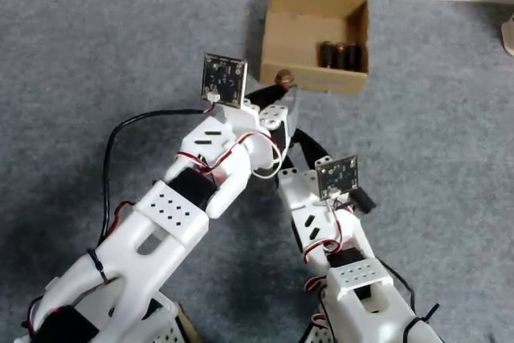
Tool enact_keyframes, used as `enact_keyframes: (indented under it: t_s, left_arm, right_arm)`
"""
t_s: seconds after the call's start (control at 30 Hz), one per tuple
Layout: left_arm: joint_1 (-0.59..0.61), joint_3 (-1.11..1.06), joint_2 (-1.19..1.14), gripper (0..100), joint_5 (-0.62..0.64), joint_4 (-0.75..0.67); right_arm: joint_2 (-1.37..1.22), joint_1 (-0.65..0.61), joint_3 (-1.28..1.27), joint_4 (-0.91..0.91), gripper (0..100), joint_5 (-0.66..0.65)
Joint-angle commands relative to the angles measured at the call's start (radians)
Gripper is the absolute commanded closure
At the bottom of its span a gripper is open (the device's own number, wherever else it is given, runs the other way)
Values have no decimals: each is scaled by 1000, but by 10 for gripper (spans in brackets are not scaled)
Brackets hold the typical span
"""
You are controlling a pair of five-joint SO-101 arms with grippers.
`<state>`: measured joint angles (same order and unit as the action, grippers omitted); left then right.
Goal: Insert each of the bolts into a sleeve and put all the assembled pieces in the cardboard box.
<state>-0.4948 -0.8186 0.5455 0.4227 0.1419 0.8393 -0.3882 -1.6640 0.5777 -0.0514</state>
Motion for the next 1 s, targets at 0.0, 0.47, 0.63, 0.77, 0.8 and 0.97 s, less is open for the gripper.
enact_keyframes:
  t_s: [0.0, 0.47, 0.63, 0.77, 0.8, 0.97]
  left_arm:
    - [-30, -12, 35, 995, -11, -21]
    - [-56, -163, 42, 995, -161, -25]
    - [-56, -165, 42, 995, -161, -25]
    - [-56, -173, 39, 995, -163, -25]
    - [-56, -185, 41, 995, -164, -25]
    - [-56, -197, 42, 995, -166, -25]
  right_arm:
    - [13, -4, -97, -1, 995, -14]
    - [13, -2, -97, -2, 995, -14]
    - [13, -2, -97, -2, 995, -14]
    - [13, -1, -97, -2, 995, -14]
    - [13, -1, -97, -2, 995, -14]
    - [13, -1, -97, -2, 995, -14]
